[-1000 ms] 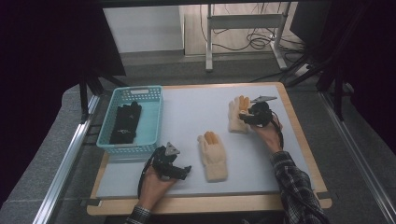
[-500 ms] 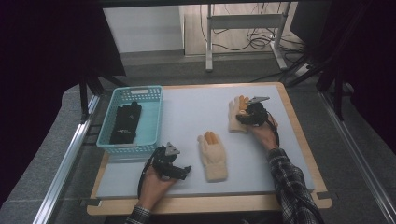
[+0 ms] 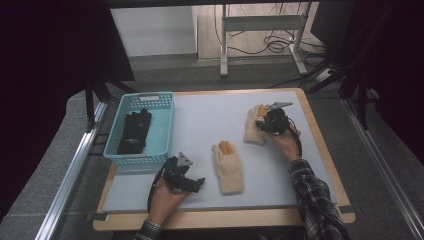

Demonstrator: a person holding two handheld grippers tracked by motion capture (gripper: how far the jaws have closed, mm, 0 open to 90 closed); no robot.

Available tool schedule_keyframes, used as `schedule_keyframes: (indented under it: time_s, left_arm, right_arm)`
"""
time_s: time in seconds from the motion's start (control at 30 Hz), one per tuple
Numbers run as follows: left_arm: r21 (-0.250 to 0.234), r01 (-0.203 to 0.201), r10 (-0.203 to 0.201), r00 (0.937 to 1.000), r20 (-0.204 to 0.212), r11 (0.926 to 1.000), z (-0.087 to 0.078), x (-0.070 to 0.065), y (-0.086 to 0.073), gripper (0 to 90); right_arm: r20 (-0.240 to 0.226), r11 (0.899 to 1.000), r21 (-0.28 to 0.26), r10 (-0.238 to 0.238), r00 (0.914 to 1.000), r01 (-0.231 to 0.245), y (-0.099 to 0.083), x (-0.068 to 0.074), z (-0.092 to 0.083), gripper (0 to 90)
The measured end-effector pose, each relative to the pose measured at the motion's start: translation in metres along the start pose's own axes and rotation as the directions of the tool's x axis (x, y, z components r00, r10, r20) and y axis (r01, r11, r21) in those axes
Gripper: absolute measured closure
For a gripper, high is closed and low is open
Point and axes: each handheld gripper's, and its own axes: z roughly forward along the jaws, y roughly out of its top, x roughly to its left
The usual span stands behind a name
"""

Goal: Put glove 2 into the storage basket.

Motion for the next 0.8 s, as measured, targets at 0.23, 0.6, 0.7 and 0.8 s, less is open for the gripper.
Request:
schedule_keyframes:
  time_s: [0.23, 0.6, 0.7, 0.8]
  left_arm:
    - [0.000, 0.000, 0.000, 1.0000, 0.000, 1.0000, 0.000, 0.000, 0.000, 0.0]
    - [0.000, 0.000, 0.000, 1.0000, 0.000, 1.0000, 0.000, 0.000, 0.000, 0.0]
    - [0.001, 0.000, 0.000, 1.0000, 0.000, 1.0000, 0.000, 0.000, 0.000, 0.0]
    - [0.001, 0.000, 0.000, 1.0000, 0.000, 1.0000, 0.000, 0.000, 0.000, 0.0]
  right_arm:
    - [-0.033, 0.999, -0.028, -0.022, 0.9992, 0.021, 0.008, 0.007, -0.025, 59.2]
    - [-0.124, 0.997, -0.065, -0.051, 0.9910, 0.043, 0.012, 0.031, -0.064, 59.1]
    - [-0.146, 0.996, -0.072, -0.063, 0.9872, 0.053, 0.013, 0.041, -0.074, 59.1]
    - [-0.174, 0.995, -0.083, -0.073, 0.9819, 0.060, 0.013, 0.053, -0.085, 59.1]
